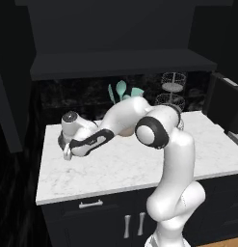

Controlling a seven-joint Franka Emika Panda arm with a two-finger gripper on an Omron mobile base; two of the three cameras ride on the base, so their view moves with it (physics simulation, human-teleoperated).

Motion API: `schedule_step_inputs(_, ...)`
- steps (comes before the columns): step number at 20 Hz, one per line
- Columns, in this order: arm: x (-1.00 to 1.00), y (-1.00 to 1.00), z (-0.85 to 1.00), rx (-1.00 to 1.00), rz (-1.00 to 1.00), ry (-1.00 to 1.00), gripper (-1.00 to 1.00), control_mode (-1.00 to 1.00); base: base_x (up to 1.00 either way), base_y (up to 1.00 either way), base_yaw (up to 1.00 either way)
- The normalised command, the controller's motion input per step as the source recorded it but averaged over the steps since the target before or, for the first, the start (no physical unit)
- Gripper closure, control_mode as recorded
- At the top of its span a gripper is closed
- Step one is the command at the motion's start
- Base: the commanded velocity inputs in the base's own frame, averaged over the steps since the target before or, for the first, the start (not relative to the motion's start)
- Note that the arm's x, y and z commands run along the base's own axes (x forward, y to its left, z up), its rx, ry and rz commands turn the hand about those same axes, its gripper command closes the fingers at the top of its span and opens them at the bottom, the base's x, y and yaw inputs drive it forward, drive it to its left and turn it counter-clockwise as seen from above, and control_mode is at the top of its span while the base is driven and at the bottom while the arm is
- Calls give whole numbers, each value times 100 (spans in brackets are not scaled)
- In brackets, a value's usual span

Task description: Pick up the bowls on the counter and stack them on top of one another in the open cabinet. Place the smaller bowl on top of the larger bowl.

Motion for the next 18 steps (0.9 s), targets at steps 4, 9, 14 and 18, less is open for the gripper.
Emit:
schedule_step_inputs(4, 29, 0, -44, -5, 12, 0, -100, -100, 0, 0, 0)
schedule_step_inputs(9, 4, -3, -30, -1, 7, 0, 100, -100, 0, 0, 0)
schedule_step_inputs(14, -10, -37, -3, 0, 0, 0, 100, -100, 0, 0, 0)
schedule_step_inputs(18, -40, -43, 44, 0, 0, -8, 100, -100, 0, 0, 0)
